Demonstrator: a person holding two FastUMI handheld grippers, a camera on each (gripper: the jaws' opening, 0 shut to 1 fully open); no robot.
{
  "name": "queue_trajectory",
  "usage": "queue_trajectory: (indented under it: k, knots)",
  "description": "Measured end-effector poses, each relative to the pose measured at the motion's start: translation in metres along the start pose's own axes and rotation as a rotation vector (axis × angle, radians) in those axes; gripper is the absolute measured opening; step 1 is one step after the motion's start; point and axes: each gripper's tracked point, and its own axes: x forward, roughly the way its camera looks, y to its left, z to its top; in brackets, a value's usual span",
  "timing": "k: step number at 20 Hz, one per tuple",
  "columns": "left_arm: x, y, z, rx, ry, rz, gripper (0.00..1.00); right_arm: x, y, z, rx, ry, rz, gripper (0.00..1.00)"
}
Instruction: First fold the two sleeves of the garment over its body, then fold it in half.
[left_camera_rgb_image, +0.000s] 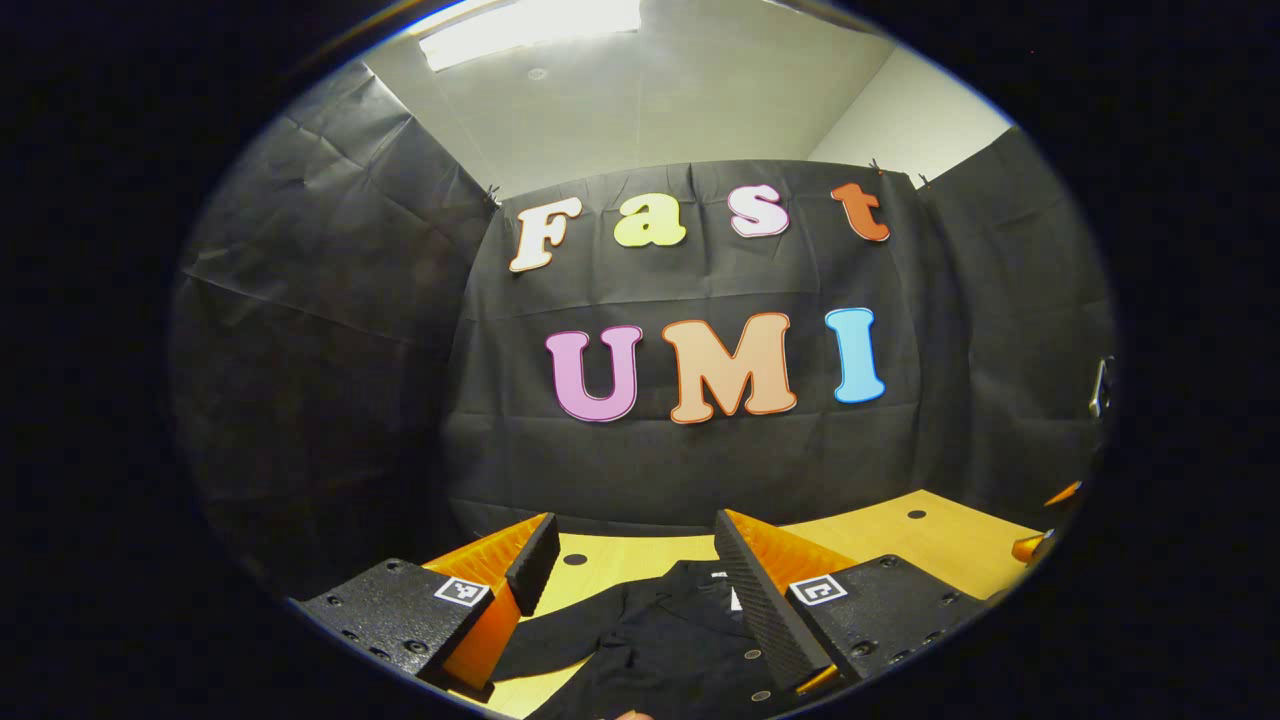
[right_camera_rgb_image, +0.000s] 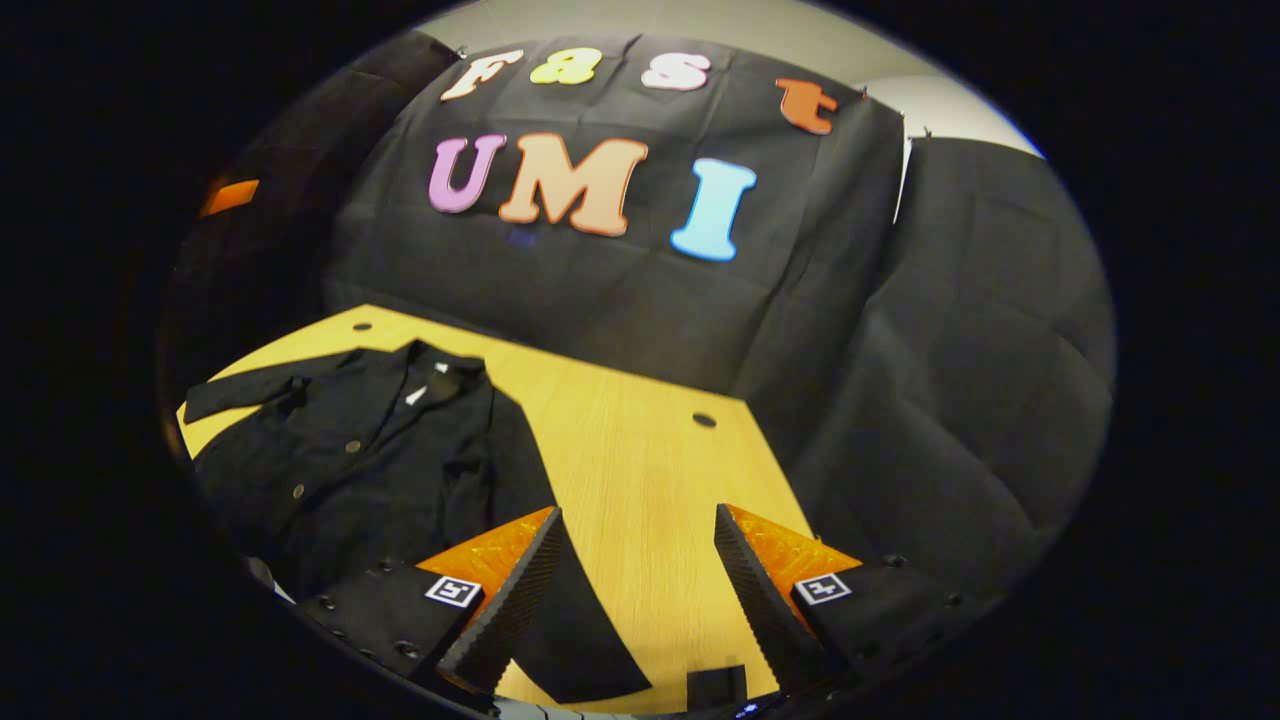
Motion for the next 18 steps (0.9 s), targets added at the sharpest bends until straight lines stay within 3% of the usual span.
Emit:
queue_trajectory:
  k: [9,15,18]
  knots:
    - [-0.006,-0.032,-0.009,0.025,0.028,0.032,0.93,0.02,0.006,-0.108,-0.039,0.318,0.162,0.98]
    - [-0.009,-0.06,-0.015,0.018,0.047,0.04,0.93,0.028,0.016,-0.143,-0.009,0.436,0.231,0.98]
    - [-0.012,-0.065,-0.014,0.029,0.046,0.047,0.99,0.022,0.02,-0.17,-0.005,0.498,0.278,0.94]
